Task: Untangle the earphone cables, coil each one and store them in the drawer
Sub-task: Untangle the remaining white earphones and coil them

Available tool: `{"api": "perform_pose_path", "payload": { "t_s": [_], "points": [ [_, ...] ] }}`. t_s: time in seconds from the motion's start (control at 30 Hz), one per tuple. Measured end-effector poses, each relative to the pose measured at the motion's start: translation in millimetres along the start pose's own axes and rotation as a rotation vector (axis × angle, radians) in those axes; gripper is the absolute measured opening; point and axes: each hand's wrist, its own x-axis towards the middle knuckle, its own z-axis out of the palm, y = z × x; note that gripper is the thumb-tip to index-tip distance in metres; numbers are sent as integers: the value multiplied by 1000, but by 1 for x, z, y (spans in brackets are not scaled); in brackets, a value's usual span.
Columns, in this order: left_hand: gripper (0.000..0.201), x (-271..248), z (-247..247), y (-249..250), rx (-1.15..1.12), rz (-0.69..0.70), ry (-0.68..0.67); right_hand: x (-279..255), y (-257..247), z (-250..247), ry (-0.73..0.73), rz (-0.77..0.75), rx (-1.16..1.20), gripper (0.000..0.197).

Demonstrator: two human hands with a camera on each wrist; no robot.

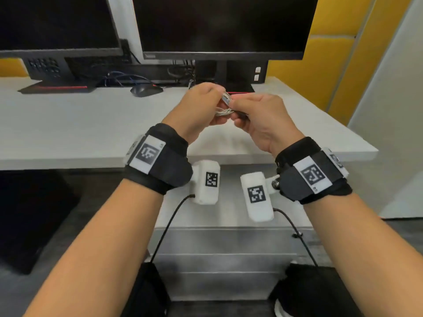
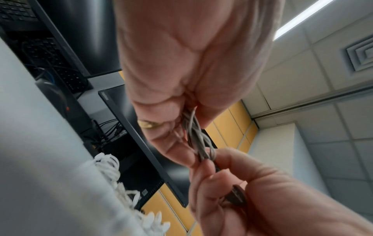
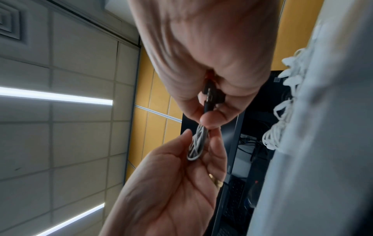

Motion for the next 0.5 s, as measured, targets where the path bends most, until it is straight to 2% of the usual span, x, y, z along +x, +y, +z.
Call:
{"api": "perform_pose_path", "payload": {
  "t_s": [0.17,0.23,0.3,0.4,0.5],
  "points": [
    [16,-55,13,-31,-80,-110,-59,-61,38,-16,39,73,-2,11],
    [18,-73,14,-51,-76,-160,-79,-80,63,-23,57,156,-13,10],
    [25,-85,10,-72,-47,-141,-81,-94,88,-30,84,239,-32,10],
    [38,-95,1,-97,22,-1,47,-105,123,-38,160,330,-53,13],
    [34,-105,-4,-120,-11,56,208,-110,143,-42,186,373,-76,13]
  ]
}}
